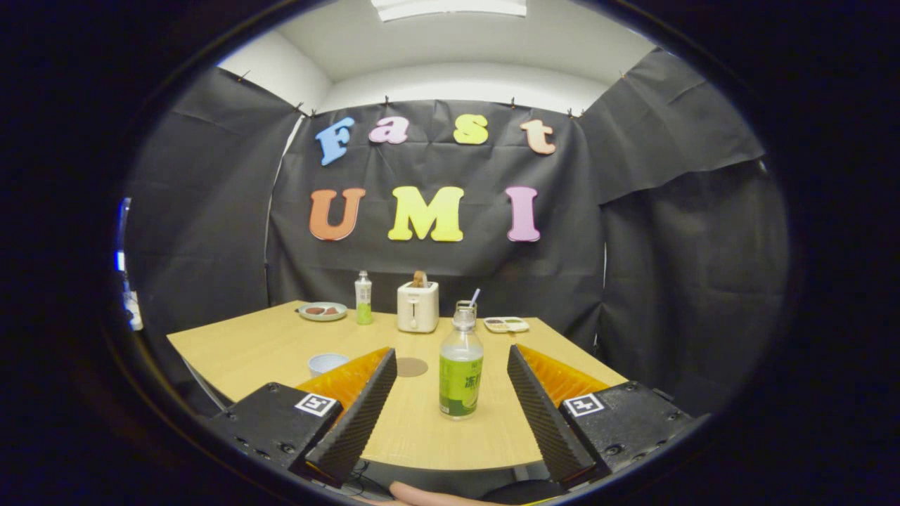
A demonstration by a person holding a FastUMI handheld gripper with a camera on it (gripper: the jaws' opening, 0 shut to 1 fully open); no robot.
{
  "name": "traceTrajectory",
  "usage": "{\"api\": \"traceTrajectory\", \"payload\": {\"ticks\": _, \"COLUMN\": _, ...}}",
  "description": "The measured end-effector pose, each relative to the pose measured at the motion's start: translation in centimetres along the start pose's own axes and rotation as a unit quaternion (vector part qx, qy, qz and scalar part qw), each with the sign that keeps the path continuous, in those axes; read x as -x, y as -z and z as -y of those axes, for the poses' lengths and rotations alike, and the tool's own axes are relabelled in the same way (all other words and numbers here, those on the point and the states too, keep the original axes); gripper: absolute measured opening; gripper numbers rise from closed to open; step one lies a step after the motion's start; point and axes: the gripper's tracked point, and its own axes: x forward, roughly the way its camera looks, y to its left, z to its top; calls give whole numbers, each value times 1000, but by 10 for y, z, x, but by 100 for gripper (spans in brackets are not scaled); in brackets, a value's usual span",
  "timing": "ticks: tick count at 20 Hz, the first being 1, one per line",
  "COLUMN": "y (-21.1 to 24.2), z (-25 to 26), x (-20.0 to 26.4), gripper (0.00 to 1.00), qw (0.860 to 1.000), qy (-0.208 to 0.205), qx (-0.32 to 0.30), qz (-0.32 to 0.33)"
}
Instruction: Take the bottle from table, then pour the juice into the cup, finally place the bottle on the coaster
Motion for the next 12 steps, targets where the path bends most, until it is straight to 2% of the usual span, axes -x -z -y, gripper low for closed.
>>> {"api": "traceTrajectory", "payload": {"ticks": 12, "y": 42, "z": 10, "x": -91, "gripper": 100, "qw": 999, "qy": 5, "qx": -22, "qz": -38}}
